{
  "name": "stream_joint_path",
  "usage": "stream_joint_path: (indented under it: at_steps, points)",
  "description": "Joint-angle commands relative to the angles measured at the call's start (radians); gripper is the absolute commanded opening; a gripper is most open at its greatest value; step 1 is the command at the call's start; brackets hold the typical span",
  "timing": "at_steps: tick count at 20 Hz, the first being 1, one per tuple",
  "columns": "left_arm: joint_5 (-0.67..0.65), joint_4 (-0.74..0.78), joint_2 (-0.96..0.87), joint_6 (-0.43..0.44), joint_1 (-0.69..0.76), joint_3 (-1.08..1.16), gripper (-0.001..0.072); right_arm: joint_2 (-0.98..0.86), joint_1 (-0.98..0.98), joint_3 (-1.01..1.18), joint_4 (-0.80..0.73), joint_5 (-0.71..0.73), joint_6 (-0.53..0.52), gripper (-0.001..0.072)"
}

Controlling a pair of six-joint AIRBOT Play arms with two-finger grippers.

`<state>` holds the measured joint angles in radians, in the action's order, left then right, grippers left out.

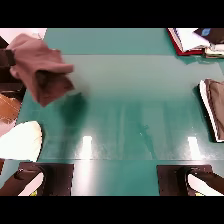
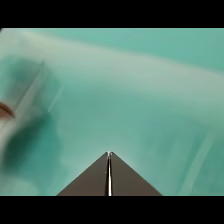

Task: Fold the shirts.

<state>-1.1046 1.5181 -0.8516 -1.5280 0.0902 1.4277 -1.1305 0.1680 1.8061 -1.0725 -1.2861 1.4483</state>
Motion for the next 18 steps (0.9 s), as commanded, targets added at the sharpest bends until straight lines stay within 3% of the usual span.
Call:
stream_joint_path:
  at_steps: [1, 6, 8, 9, 10, 11, 14, 18]
  points:
    - [-0.045, 0.006, -0.001, -0.019, 0.289, 0.076, 0.0026, 0.000, -0.043, 0.071, 0.000, -0.015, 0.000, 0.0024]
    - [-0.008, -0.018, -0.236, -0.041, 0.651, 0.076, 0.0029, 0.030, -0.057, 0.013, 0.000, -0.034, 0.000, 0.0024]
    - [0.084, -0.090, -0.367, 0.028, 0.748, 0.079, 0.0032, 0.045, -0.057, -0.017, 0.000, -0.033, 0.000, 0.0024]
    - [0.134, -0.137, -0.418, 0.055, 0.769, 0.087, 0.0115, 0.055, -0.057, -0.034, 0.000, -0.032, 0.000, 0.0023]
    - [0.171, -0.179, -0.461, 0.062, 0.772, 0.106, 0.0393, 0.067, -0.057, -0.053, -0.001, -0.032, 0.000, 0.0024]
    - [0.183, -0.195, -0.494, 0.062, 0.763, 0.137, 0.0499, 0.078, -0.057, -0.069, -0.001, -0.031, 0.000, 0.0024]
    - [0.117, -0.185, -0.510, 0.063, 0.647, 0.217, 0.0499, 0.105, -0.057, -0.098, -0.002, -0.022, 0.000, 0.0024]
    - [-0.068, -0.188, -0.512, 0.031, 0.306, 0.208, 0.0499, 0.106, -0.057, -0.100, 0.000, -0.019, 0.000, 0.0024]
